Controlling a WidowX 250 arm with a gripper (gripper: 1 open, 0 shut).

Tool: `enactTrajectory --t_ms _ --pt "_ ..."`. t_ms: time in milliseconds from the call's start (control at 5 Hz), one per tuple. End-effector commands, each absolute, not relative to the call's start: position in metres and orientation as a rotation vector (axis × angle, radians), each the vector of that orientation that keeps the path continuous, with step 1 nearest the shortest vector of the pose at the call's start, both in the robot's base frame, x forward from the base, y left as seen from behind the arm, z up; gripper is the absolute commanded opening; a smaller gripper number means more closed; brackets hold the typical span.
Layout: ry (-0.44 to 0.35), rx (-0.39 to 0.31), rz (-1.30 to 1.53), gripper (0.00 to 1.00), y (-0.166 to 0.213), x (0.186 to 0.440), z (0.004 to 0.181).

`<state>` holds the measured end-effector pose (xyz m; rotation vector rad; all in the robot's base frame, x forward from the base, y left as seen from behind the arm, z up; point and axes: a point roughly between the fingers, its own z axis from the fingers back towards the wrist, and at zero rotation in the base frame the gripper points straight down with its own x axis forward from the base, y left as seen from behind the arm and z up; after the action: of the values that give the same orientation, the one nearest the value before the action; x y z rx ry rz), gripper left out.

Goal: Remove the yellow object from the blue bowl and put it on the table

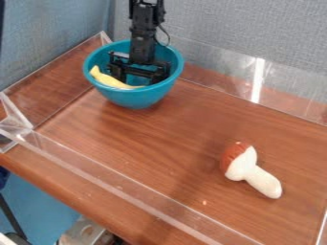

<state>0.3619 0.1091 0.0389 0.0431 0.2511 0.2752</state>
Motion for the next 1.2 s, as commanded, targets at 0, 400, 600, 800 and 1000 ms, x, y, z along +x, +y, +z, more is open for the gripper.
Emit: enactTrajectory --t_ms 0,400,600,800,1000 --pt "0.146 0.062 0.269 1.00 0.108 0.373 0.079" --pt "0.129 0.024 0.294 0.00 0.110 0.369 0.104" --pt "0.108 -0.001 0.314 0.00 0.111 0.365 0.121" --pt "0.092 -0.019 0.332 0.00 0.112 0.363 0.134" --pt "0.058 -0.050 0.357 0.00 0.113 0.359 0.157"
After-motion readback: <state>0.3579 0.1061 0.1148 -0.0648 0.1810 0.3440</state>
